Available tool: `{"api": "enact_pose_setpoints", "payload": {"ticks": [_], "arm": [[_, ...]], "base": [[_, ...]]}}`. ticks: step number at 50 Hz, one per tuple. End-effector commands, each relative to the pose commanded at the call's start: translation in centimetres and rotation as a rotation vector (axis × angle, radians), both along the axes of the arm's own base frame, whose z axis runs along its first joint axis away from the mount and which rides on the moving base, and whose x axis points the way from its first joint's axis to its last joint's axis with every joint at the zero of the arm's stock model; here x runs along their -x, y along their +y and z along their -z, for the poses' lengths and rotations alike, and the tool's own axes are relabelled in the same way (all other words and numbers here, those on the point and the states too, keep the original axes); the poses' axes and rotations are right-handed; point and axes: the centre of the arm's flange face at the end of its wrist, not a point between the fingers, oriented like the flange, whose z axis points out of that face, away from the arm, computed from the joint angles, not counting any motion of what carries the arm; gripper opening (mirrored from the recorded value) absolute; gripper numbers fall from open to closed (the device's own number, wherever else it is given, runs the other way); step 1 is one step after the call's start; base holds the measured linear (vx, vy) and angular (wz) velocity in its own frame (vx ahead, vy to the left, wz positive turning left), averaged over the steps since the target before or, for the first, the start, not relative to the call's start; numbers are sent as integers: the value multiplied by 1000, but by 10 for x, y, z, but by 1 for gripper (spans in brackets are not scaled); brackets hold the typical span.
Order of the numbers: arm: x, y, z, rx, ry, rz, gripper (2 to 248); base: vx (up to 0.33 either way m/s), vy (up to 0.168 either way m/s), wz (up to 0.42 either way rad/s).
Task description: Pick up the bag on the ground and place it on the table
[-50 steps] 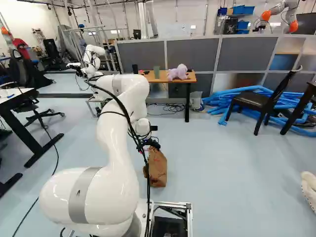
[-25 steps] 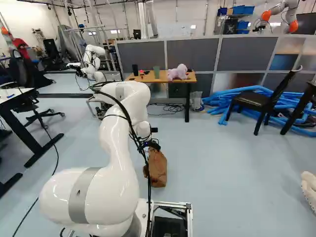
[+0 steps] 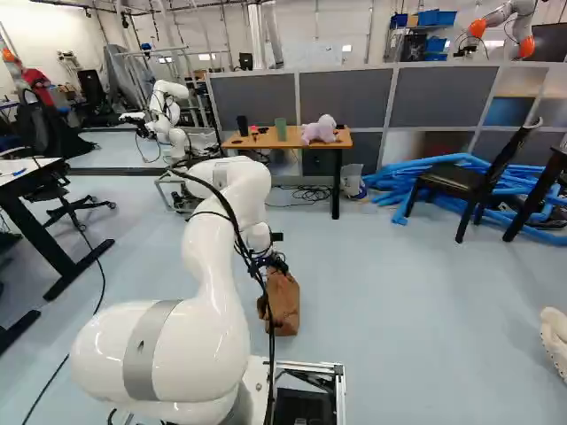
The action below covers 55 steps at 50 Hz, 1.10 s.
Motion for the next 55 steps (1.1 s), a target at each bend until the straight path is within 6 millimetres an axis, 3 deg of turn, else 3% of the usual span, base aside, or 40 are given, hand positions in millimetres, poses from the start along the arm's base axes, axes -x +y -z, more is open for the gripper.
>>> {"api": "enact_pose_setpoints", "payload": {"ticks": [48, 49, 53, 54, 55], "arm": [[0, 0, 73, 1, 6, -1, 247], [0, 0, 74, 1, 6, -1, 237], [0, 0, 77, 1, 6, -1, 237], [0, 0, 77, 1, 6, -1, 200], [0, 0, 78, 1, 6, -1, 200]], "base": [[0, 0, 0], [0, 0, 0], [0, 0, 0], [0, 0, 0], [0, 0, 0]]}}
